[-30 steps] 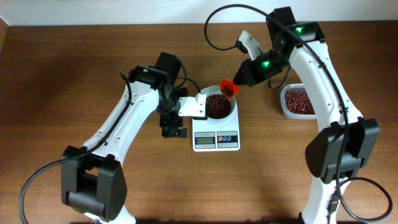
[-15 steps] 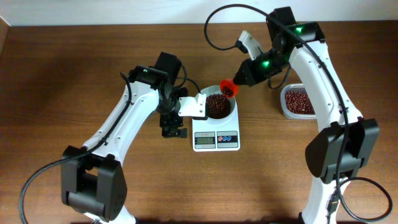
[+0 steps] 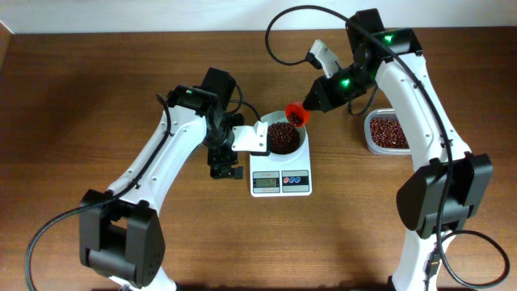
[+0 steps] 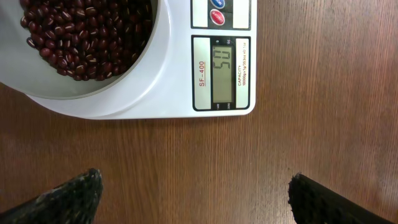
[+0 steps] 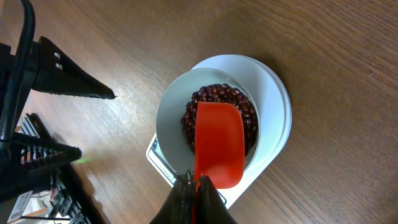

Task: Scoop item into bowl and weigh 50g on scale
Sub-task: 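Hold the scoop tilted over the bowl, trickling beans in, then return the scoop with the right gripper to the bean tub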

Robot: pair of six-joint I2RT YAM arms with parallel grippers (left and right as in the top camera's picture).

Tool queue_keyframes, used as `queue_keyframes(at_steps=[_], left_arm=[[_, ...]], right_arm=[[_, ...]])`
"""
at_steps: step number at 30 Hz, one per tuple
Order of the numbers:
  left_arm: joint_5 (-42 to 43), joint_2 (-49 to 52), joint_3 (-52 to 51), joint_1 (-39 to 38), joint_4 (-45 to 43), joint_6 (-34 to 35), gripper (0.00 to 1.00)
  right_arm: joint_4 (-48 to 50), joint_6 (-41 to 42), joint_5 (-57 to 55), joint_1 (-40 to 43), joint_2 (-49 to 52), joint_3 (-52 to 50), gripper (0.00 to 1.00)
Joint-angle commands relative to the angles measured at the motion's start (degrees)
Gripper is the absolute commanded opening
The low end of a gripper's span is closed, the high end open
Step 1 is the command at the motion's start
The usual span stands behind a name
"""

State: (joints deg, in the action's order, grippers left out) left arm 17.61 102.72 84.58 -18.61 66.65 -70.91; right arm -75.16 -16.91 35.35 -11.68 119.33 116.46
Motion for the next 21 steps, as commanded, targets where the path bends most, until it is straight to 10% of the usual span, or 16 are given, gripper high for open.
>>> queue_keyframes(at_steps=[1,21], left_arm=[[1.07,0.46,-0.39,0.2,0.2,-0.68,0.99],[1.07,0.46,-0.39,0.2,0.2,-0.68,0.99]], right_arm=[[0.2,-0.17,-0.04,-0.31,-0.07,0.96,0.04],[-0.22,5.88,8.66,8.2,-0.07,0.96,0.04]])
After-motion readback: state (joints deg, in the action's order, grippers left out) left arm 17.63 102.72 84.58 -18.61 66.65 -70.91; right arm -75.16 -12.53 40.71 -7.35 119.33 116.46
